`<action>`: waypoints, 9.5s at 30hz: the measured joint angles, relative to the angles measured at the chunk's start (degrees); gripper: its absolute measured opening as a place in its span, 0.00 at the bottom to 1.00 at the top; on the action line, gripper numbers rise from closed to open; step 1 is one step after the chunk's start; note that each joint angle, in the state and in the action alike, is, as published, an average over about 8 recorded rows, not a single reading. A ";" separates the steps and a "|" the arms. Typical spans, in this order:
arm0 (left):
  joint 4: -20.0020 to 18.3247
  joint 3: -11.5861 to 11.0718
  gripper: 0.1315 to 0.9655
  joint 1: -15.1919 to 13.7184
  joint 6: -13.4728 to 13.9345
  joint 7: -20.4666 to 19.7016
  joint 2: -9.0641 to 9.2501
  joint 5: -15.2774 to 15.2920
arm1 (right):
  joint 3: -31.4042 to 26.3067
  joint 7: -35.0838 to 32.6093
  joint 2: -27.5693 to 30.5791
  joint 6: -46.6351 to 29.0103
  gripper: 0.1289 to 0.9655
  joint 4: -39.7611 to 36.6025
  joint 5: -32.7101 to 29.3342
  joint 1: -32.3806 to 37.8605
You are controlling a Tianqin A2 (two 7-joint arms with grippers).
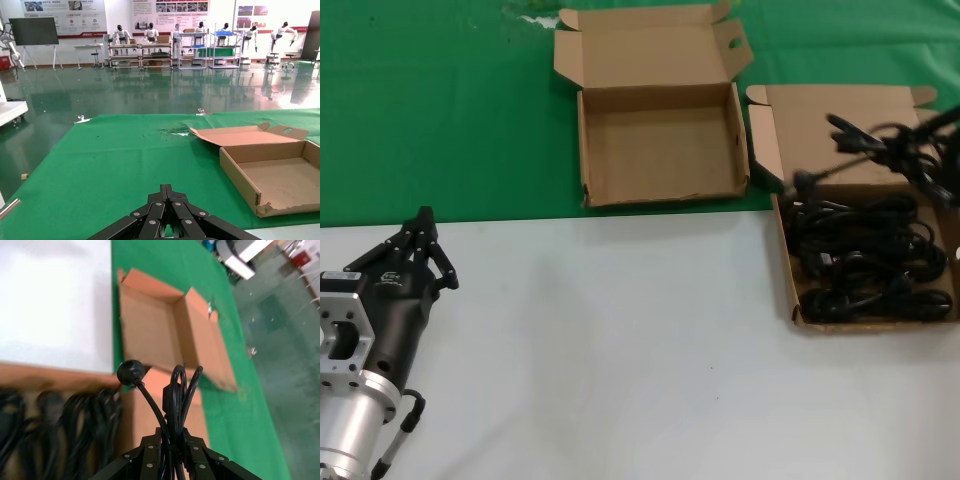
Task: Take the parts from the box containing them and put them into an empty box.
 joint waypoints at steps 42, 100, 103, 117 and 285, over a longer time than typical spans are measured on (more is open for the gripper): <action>0.00 0.00 0.01 0.00 0.00 0.00 0.00 0.00 | 1.71 -38.74 -37.23 12.82 0.09 -48.89 4.90 22.56; 0.00 0.00 0.01 0.00 0.00 0.00 0.00 0.00 | 9.12 -45.67 -39.18 17.93 0.67 -54.74 11.75 22.97; 0.00 0.00 0.01 0.00 0.00 0.00 0.00 0.00 | 9.79 -43.90 -38.04 16.48 0.75 -52.36 12.13 21.93; 0.00 0.00 0.01 0.00 0.00 0.00 0.00 0.00 | 8.42 -28.80 -31.98 16.44 0.96 -30.67 10.46 11.16; 0.00 0.00 1.00 0.00 0.00 -0.01 0.00 -0.02 | 19.37 24.77 -26.19 53.47 1.00 32.58 17.11 -49.63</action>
